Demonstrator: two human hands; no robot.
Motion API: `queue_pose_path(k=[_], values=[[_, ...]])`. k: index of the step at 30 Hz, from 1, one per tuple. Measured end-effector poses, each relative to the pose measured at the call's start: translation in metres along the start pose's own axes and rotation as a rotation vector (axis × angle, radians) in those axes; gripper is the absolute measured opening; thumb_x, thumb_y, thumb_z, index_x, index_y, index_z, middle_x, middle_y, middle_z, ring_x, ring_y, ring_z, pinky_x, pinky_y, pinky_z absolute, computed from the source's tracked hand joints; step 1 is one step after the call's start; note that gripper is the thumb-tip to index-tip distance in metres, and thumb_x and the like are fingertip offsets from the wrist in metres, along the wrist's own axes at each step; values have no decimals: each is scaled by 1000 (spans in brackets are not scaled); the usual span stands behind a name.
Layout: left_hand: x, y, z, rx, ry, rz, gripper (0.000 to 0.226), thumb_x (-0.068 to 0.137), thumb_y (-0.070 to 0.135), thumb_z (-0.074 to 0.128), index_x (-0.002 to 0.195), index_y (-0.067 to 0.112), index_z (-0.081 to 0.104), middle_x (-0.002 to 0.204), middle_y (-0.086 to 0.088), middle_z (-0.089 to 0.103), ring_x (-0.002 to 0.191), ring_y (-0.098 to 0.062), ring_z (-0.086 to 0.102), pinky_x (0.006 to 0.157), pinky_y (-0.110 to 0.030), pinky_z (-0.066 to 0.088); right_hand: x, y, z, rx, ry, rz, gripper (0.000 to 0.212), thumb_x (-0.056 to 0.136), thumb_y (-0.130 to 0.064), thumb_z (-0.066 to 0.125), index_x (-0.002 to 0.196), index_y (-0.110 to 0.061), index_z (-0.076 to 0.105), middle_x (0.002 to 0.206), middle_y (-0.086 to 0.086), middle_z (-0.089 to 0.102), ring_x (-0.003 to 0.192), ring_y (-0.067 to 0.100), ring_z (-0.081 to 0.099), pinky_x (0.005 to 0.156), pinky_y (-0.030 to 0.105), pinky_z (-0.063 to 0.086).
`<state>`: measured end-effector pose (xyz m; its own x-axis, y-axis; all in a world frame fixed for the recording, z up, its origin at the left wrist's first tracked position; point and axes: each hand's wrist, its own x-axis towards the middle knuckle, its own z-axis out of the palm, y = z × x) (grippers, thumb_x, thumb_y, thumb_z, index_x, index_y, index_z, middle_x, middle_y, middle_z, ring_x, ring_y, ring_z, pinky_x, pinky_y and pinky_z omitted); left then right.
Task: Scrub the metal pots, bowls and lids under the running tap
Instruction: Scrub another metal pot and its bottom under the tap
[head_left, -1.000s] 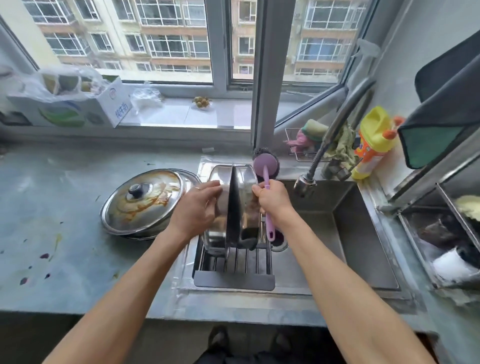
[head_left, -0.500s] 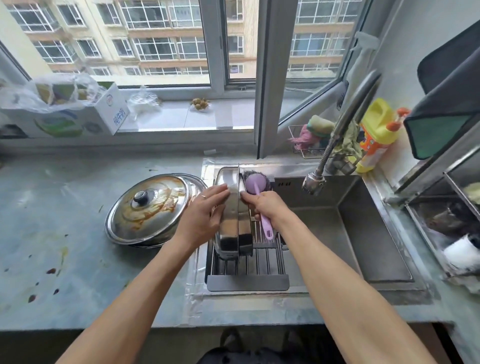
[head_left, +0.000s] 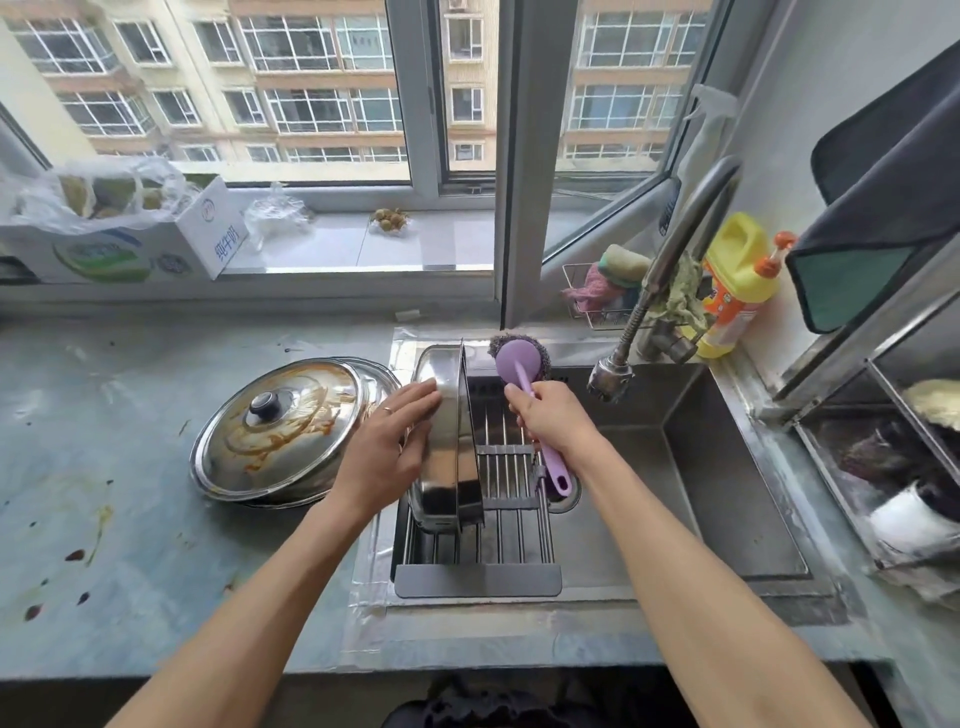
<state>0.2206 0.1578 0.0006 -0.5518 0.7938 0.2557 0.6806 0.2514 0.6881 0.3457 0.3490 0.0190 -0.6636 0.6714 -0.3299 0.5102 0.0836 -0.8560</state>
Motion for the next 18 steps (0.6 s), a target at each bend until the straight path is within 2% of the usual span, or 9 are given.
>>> queue_pose_path(k=[2, 3, 6, 7, 8, 10, 12, 14, 18], values=[[1, 2, -4, -43, 35, -51, 35, 97, 5, 65, 131, 11, 68, 141, 5, 57, 131, -4, 49, 107, -6, 35, -7, -16, -3, -78, 6, -91, 38, 98, -37, 54, 77, -5, 57, 71, 5, 55, 60, 16, 49, 60, 31, 43], [2, 2, -8, -41, 84, -70, 34, 96, 4, 66, 129, 10, 70, 139, 3, 60, 129, -6, 52, 106, -7, 37, -10, -27, -5, -127, -3, -135, 38, 98, -36, 55, 72, -10, 51, 69, 3, 52, 59, 15, 47, 56, 30, 39], [4, -8, -24, 27, 196, -137, 26, 94, 2, 67, 119, 7, 74, 125, -6, 72, 115, -15, 63, 105, -34, 50, -14, -60, -3, -306, -25, -269, 38, 97, -36, 57, 67, -15, 47, 70, 1, 52, 61, 14, 48, 55, 30, 35], [6, -15, -30, 63, 190, -183, 24, 94, 3, 66, 116, 7, 75, 120, -8, 74, 111, -18, 65, 101, -39, 52, -12, -70, 0, -360, -40, -302, 36, 97, -36, 58, 69, -14, 50, 73, 2, 53, 62, 15, 49, 54, 29, 35], [7, -24, -38, 96, 177, -250, 23, 94, 5, 65, 114, 7, 76, 118, -9, 75, 109, -22, 67, 99, -38, 52, -10, -80, 6, -400, -69, -330, 33, 97, -35, 58, 73, -12, 53, 76, 3, 54, 62, 15, 50, 53, 27, 36], [9, -51, -56, 147, 186, -429, 23, 94, 9, 63, 113, 8, 76, 119, -10, 74, 113, -28, 67, 96, -34, 47, -6, -101, 25, -450, -137, -361, 26, 97, -31, 60, 82, -10, 59, 80, 5, 58, 60, 13, 53, 51, 23, 43], [13, -78, -72, 201, 222, -600, 32, 93, 18, 57, 117, 10, 76, 125, -13, 71, 118, -33, 63, 99, -36, 45, -3, -117, 46, -491, -172, -385, 23, 97, -31, 61, 88, -10, 62, 84, 8, 62, 63, 17, 56, 58, 31, 52], [18, -104, -80, 255, 215, -733, 37, 92, 23, 51, 121, 16, 73, 128, -15, 68, 120, -36, 60, 99, -41, 47, -2, -125, 64, -526, -185, -386, 23, 96, -31, 62, 90, -10, 63, 85, 9, 63, 62, 18, 55, 59, 34, 50], [26, -140, -88, 323, 101, -853, 31, 95, 28, 51, 123, 24, 66, 130, -19, 63, 122, -39, 55, 100, -43, 47, 3, -127, 87, -546, -166, -351, 24, 95, -31, 63, 89, -8, 63, 83, 10, 64, 62, 20, 56, 61, 39, 53]])
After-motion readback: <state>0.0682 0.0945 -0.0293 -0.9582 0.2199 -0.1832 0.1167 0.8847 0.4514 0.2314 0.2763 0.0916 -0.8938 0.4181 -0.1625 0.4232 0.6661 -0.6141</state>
